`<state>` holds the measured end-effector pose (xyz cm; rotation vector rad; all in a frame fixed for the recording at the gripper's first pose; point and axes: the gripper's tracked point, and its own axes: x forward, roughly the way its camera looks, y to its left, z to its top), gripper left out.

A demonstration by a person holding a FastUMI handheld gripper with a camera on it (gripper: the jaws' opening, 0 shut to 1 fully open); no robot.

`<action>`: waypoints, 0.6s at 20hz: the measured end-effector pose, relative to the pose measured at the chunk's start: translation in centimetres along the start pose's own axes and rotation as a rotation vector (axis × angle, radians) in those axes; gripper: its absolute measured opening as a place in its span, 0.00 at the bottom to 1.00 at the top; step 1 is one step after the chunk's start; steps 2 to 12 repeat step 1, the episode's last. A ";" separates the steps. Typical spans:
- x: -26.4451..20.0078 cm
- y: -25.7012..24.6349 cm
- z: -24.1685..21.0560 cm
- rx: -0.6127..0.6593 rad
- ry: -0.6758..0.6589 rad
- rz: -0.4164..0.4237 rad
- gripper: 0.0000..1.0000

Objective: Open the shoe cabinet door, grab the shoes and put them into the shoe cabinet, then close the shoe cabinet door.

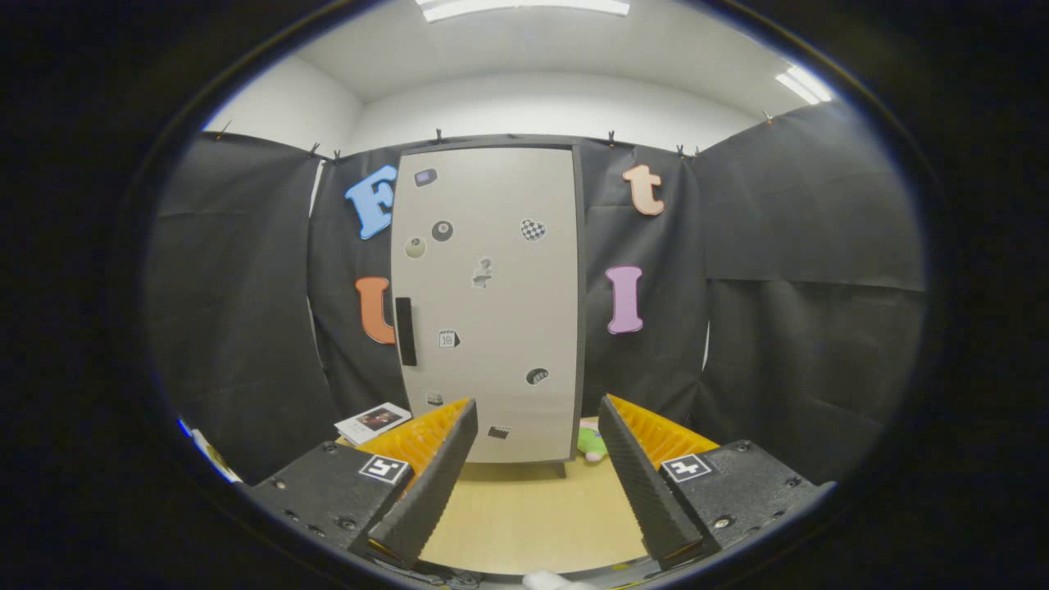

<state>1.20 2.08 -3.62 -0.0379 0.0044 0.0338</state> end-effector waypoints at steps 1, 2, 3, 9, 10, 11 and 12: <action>0.0 0.1 0.0 0.000 0.000 -0.001 0.97; 0.0 0.1 0.0 0.000 0.000 -0.001 0.97; 0.0 0.1 0.0 0.000 0.000 -0.001 0.97; 0.0 0.1 0.0 0.000 0.000 -0.001 0.97; 0.0 0.1 0.0 0.000 0.000 -0.001 0.97; 0.0 0.1 0.0 0.000 0.000 -0.001 0.97; 0.0 0.1 0.0 0.000 0.000 -0.001 0.97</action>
